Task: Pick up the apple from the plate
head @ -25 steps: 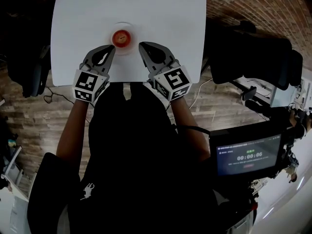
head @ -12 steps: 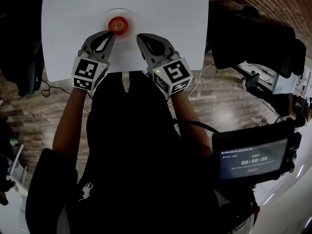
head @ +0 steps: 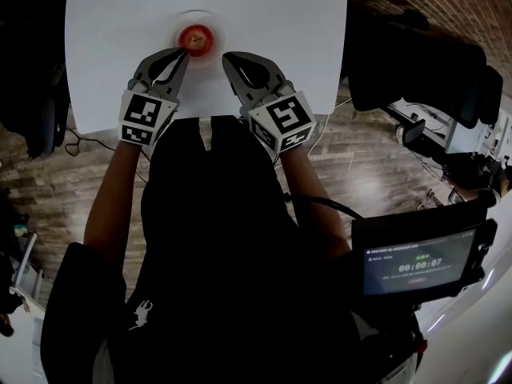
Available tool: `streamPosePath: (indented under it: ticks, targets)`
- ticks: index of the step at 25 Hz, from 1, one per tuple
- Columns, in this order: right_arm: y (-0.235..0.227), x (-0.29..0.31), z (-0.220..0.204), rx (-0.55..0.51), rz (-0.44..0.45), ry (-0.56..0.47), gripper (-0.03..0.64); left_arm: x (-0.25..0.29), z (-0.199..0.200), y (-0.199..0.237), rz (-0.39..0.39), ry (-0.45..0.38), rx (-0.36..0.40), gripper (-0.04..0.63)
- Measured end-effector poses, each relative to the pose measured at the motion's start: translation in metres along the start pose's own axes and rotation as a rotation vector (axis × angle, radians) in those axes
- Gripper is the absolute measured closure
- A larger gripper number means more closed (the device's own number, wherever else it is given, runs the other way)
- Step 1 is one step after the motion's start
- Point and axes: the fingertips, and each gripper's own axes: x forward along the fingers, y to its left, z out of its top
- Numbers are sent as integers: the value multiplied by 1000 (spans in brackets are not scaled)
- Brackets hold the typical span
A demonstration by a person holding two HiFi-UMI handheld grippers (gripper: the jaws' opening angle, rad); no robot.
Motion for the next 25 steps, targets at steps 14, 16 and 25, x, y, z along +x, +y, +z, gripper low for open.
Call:
streamPosePath:
  ticks: [14,16,25]
  targets:
    - [-14,7,-6,11,-9,24,614,23,-22,7,-7,57,15,399]
    - [-14,7,-8,13,-10,30,614,25,-24,6,-8,62,19,371]
    - [-13,6,-6,15,-9,25,614,35,-36,3,-18,108,90,273]
